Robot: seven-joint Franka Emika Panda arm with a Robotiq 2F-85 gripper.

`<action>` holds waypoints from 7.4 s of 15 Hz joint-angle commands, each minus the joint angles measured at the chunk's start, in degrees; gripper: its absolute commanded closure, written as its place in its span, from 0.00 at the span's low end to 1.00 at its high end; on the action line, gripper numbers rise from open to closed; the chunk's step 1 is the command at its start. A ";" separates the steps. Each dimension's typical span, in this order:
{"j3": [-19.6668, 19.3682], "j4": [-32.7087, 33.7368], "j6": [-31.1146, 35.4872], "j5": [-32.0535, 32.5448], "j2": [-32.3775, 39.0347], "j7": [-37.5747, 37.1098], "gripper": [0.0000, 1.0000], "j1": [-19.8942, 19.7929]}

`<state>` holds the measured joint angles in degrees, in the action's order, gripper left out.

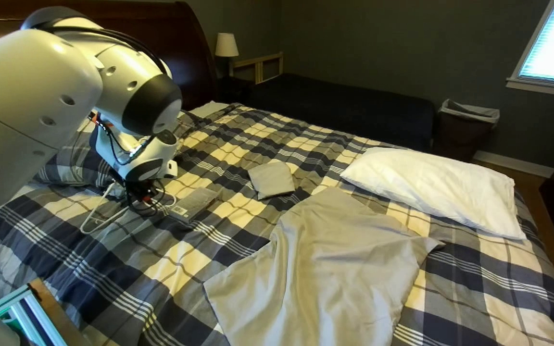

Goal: Move the hanger to the left then put the book on the grey pillow cover

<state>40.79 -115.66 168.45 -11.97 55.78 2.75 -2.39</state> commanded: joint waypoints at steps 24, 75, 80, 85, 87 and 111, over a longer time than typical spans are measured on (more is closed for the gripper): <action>-29.32 -7.33 17.77 2.04 -11.93 -9.58 0.00 11.71; -48.27 -8.43 -0.02 8.91 -20.73 -21.46 0.92 32.45; -40.77 -12.27 1.59 9.39 -24.80 -15.27 0.92 26.37; -52.26 -17.46 1.47 16.13 -32.00 -23.37 0.92 34.97; -61.18 -18.98 2.18 20.88 -35.01 -30.17 0.92 39.94; -43.42 -11.62 -16.53 -14.23 -43.43 12.05 0.92 -4.33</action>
<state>-3.96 -132.34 157.22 -18.02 8.32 5.58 0.57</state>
